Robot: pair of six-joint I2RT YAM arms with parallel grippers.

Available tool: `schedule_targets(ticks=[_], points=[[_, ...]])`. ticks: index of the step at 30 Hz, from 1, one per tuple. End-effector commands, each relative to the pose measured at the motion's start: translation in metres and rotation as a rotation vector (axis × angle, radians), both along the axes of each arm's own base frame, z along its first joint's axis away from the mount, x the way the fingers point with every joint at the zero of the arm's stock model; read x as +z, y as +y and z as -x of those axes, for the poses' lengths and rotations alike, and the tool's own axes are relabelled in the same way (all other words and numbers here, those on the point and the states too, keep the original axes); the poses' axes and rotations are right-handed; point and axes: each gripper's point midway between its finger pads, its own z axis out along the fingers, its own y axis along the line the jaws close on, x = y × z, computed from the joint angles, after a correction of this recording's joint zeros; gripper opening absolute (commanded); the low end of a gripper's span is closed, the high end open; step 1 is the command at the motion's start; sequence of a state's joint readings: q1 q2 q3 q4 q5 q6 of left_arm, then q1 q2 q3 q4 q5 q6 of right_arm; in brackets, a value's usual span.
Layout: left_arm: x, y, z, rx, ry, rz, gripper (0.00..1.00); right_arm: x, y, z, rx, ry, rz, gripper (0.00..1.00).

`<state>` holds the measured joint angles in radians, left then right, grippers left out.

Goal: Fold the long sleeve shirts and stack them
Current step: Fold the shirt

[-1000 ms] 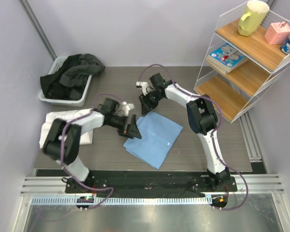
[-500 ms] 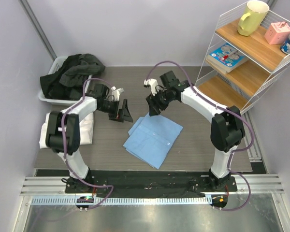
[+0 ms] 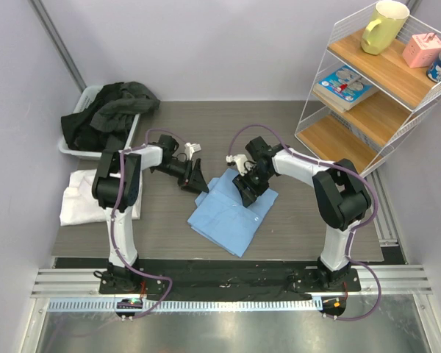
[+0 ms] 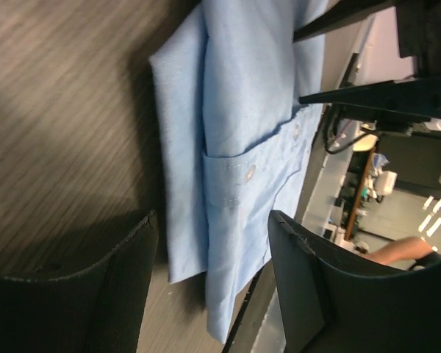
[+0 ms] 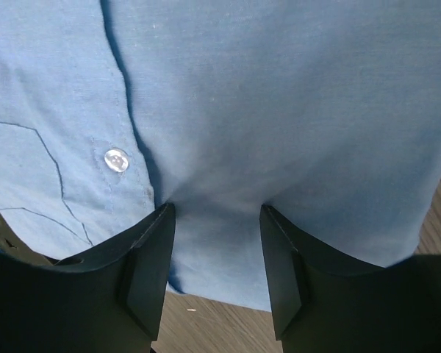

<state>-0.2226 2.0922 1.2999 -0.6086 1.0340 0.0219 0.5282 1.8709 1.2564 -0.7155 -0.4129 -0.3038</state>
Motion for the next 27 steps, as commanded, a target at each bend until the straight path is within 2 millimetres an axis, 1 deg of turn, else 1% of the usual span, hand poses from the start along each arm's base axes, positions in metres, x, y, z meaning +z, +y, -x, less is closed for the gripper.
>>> schedule_targets(ticks=[1,3,6,10,12,14,16,17,18,19,21,22,23,24,25,26,27], points=[[-0.019,-0.007,0.003,-0.022,0.002,-0.022,0.63,-0.012,0.001,-0.015,0.004,-0.044,0.018,0.55],[-0.022,-0.013,0.008,-0.033,0.027,-0.021,0.62,-0.014,0.001,-0.014,0.004,-0.037,0.019,0.55],[-0.026,-0.017,0.012,-0.017,0.060,-0.048,0.60,-0.012,0.002,-0.017,0.001,-0.044,0.014,0.55],[-0.030,-0.020,0.005,0.006,0.060,-0.057,0.55,-0.011,0.004,-0.018,0.001,-0.045,0.011,0.55],[-0.032,-0.021,0.002,0.011,0.062,-0.067,0.51,-0.010,0.005,-0.019,0.000,-0.048,0.006,0.55],[-0.033,-0.027,0.001,0.005,0.052,-0.072,0.49,-0.009,0.006,-0.019,-0.007,-0.044,0.000,0.55],[-0.033,-0.029,-0.001,0.011,0.051,-0.080,0.43,-0.006,0.007,-0.021,-0.013,-0.053,-0.008,0.55],[-0.033,-0.029,-0.002,0.016,0.049,-0.085,0.37,-0.004,0.008,-0.022,-0.021,-0.057,-0.011,0.56],[-0.035,-0.026,-0.005,0.025,0.043,-0.114,0.33,-0.002,0.008,-0.023,-0.029,-0.059,-0.014,0.57],[-0.031,-0.025,-0.011,0.026,0.019,-0.124,0.28,0.004,0.008,-0.024,-0.038,-0.066,-0.024,0.58],[-0.022,-0.020,-0.012,0.022,0.034,-0.151,0.11,0.009,0.003,-0.028,-0.083,-0.058,-0.038,0.60],[-0.011,-0.018,-0.026,0.030,-0.002,-0.156,0.04,0.011,-0.001,-0.030,-0.104,-0.055,-0.044,0.61],[-0.007,-0.015,-0.029,0.019,-0.025,-0.171,0.00,0.015,-0.010,-0.036,-0.145,-0.056,-0.051,0.61],[-0.003,-0.006,-0.027,0.018,-0.019,-0.231,0.00,0.015,-0.016,-0.038,-0.172,-0.049,-0.051,0.63],[0.001,0.000,-0.032,0.014,-0.045,-0.267,0.00,0.016,-0.022,-0.040,-0.197,-0.044,-0.056,0.66],[0.014,0.003,-0.045,-0.015,-0.122,-0.293,0.00,0.020,-0.028,-0.043,-0.220,-0.046,-0.067,0.67],[0.019,0.017,-0.047,-0.019,-0.140,-0.387,0.00,0.022,-0.043,-0.048,-0.279,-0.033,-0.078,0.69]])
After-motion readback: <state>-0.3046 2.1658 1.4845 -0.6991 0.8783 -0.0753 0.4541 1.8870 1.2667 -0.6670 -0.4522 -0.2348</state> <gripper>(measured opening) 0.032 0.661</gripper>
